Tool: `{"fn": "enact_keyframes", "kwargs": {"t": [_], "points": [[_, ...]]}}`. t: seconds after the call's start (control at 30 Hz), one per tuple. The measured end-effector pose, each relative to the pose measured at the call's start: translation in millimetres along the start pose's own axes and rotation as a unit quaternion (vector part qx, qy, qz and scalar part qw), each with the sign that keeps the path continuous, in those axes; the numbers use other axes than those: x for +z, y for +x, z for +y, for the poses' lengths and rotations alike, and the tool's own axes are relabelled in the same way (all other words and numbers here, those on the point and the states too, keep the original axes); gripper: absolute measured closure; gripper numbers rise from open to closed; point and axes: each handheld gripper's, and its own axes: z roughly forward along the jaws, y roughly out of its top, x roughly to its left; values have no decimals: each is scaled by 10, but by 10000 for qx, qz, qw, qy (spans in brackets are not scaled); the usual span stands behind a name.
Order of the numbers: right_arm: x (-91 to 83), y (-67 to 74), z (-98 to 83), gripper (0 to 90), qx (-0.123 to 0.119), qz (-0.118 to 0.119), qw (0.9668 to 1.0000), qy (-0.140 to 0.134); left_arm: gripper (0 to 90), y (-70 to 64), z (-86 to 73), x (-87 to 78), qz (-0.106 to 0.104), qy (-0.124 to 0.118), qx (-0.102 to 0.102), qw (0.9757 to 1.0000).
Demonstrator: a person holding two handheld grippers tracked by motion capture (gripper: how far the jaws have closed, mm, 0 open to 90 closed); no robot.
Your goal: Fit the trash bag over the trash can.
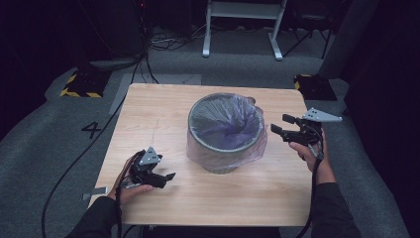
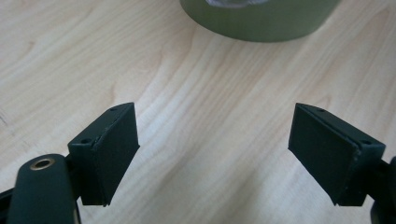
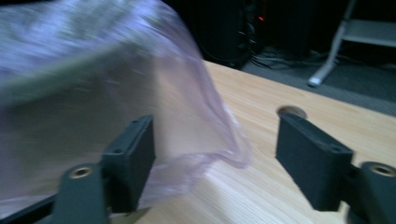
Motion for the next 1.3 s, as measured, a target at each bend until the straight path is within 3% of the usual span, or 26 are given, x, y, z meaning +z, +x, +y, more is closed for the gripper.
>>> {"fn": "enact_keyframes", "kwargs": {"t": [0.17, 0.4, 0.57, 0.7, 0.83, 0.97, 1.17, 1.3], "points": [[-104, 220, 170, 196, -289, 114, 9995, -26, 157, -26, -85, 46, -2, 198, -21, 9998], [-158, 537, 406, 206, -787, 241, 9966, -84, 157, -66, -156, 105, -114, 364, -32, 9993], [-159, 678, 577, 206, -936, 368, 9948, -152, 156, -72, -177, 107, -134, 273, -92, 9995], [-126, 763, 727, 202, -1077, 367, 9935, -81, 149, -98, -194, 114, -57, 247, -18, 9997], [-34, 843, 886, 198, -1113, 343, 9932, -8, 144, -107, -198, 118, -22, 239, 20, 9997], [119, 952, 1001, 188, -1304, 173, 9911, 222, 143, -109, -198, 119, -8, 239, 22, 9997], [344, 1031, 1051, 174, -1433, 405, 9877, 479, 141, -109, -198, 119, -13, 240, 23, 9997], [466, 1050, 1046, 175, -1502, 353, 9860, 624, 141, -108, -198, 120, -17, 240, 22, 9997]]}}
